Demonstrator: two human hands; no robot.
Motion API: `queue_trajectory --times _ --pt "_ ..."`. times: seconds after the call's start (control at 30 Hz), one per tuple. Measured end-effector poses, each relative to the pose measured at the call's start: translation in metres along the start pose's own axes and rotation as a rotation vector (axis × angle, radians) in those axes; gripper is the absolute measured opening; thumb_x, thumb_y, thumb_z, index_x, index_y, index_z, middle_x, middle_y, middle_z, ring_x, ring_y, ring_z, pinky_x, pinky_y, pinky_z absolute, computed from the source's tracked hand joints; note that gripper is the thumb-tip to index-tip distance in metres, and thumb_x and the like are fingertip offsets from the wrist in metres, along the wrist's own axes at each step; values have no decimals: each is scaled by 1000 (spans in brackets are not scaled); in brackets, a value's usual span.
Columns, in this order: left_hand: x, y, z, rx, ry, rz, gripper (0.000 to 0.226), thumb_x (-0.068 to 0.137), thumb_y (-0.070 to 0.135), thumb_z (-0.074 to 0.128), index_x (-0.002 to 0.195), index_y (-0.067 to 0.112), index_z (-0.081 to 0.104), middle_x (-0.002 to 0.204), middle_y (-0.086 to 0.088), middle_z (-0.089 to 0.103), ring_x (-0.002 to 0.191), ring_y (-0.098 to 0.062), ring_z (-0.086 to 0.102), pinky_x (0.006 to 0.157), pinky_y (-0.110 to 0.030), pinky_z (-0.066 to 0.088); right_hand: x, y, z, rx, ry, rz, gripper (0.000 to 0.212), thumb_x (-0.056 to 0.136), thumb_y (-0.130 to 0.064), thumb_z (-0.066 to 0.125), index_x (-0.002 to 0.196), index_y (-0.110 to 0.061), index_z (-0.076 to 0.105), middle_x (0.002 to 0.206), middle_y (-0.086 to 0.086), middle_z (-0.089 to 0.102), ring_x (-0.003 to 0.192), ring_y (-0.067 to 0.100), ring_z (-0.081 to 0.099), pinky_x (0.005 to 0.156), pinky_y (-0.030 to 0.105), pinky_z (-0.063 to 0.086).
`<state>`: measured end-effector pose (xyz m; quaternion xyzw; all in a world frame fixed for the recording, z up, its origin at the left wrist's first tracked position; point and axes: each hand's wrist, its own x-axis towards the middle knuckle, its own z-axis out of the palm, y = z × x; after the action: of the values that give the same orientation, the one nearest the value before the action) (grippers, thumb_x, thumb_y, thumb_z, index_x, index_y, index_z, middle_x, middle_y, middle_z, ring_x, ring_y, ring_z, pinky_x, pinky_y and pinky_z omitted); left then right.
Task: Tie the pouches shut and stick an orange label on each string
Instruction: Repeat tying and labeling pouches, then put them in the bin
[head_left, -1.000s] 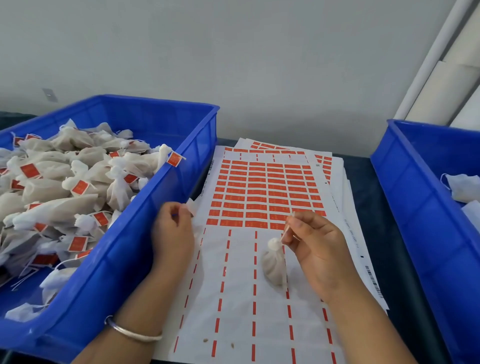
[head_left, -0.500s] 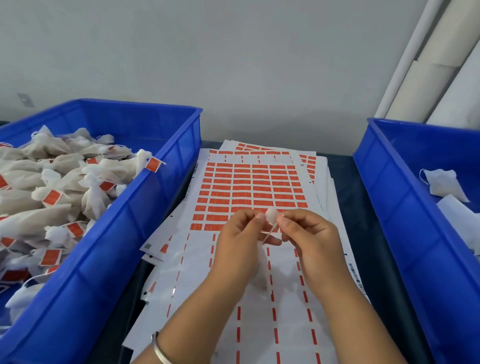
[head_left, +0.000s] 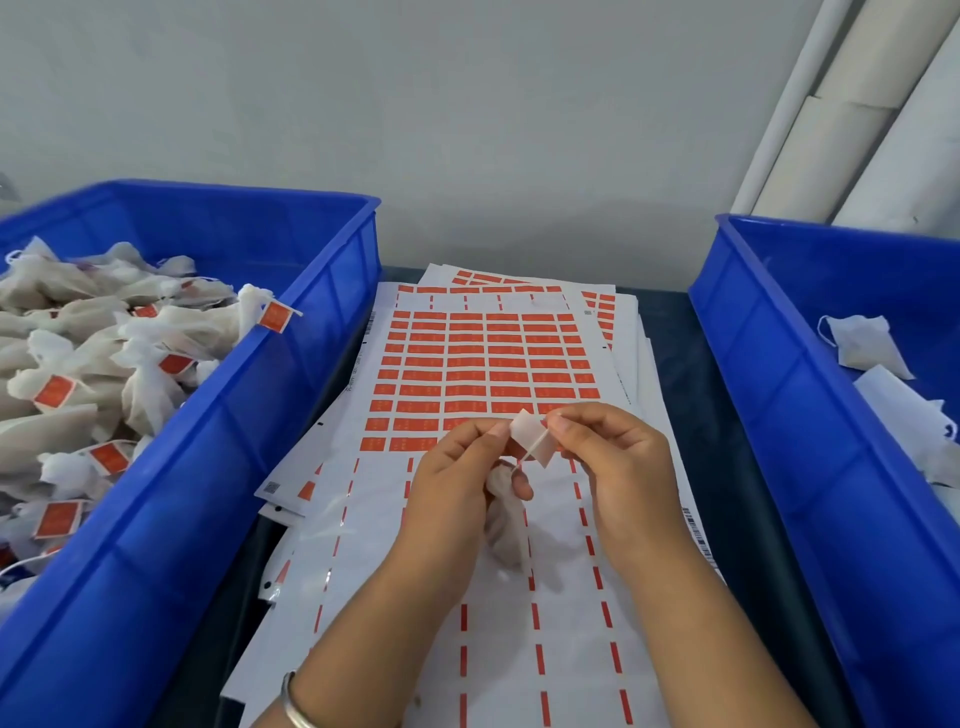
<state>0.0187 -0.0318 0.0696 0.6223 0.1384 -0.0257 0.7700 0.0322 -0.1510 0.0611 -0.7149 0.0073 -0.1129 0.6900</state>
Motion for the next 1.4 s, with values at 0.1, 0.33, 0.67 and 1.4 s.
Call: queue_trajectory --times 0.1,0.33,0.67,1.4 --pt "-1 1 -2 -6 -1 20 35 92 27 53 66 42 71 62 11 66 47 -6 59 47 -13 45 0 0 2 -2 0 13 29 86 -21 67 68 -42 73 81 -21 71 88 -4 64 78 21 47" --pt "0 -1 -6 44 -102 115 28 88 29 56 70 44 72 67 12 67 54 -3 60 51 -11 47 1 2 2 81 -1 89 20 87 -20 66 74 -33 75 88 -12 73 93 17 68 89 38 55" --pt "2 -6 -10 266 -139 348 25 81 22 68 68 43 69 74 20 67 72 3 61 55 -7 46 3 4 1 238 -17 217 10 87 -15 65 90 -20 73 99 -3 74 96 21 70 91 41 55" --pt "9 -13 -12 402 7 508 21 80 26 68 81 46 60 80 25 64 85 8 57 62 -5 47 3 7 2 161 -193 108 25 87 -3 64 99 -24 66 92 -4 74 95 15 70 81 26 56"
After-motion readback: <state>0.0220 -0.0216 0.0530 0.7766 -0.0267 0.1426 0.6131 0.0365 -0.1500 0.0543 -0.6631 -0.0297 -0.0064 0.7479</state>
